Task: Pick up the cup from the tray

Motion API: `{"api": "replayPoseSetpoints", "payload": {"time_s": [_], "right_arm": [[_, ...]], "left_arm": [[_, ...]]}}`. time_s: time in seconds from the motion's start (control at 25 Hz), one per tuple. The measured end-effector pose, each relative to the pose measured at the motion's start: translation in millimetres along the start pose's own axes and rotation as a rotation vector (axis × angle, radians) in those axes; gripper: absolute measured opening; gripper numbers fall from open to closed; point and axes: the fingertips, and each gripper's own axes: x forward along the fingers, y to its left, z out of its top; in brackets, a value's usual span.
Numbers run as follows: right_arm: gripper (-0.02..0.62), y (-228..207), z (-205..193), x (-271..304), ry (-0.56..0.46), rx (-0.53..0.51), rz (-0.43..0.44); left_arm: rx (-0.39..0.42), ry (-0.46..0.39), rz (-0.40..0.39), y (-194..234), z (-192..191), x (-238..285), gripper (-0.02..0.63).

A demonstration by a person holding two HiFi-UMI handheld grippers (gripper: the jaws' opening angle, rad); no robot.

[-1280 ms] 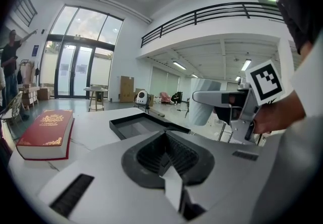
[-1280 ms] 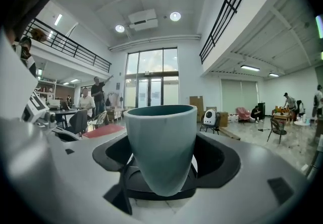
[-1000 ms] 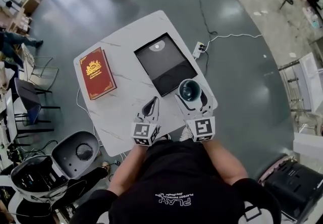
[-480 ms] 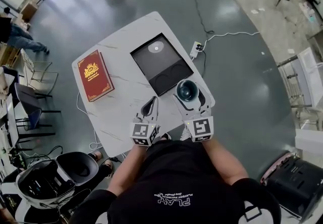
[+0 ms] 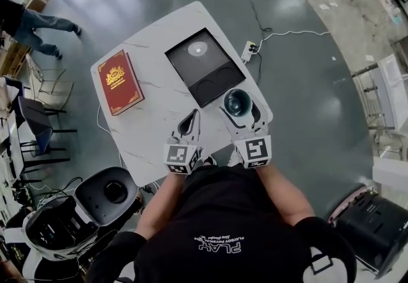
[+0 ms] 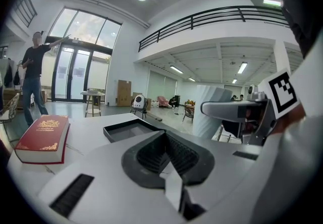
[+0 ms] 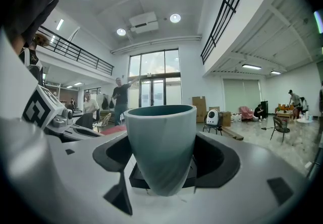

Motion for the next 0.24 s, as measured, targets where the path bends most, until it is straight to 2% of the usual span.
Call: {"api": "replayPoseSetpoints", "payload": {"time_s": [0.24], "right_arm": [[0.371,1.2,-6.0,-6.3,0.010,-0.001,-0.003]], "left_arm": [[-0.001,-0.009,0.019,0.2,1.9,-4.9,0.008]]}}
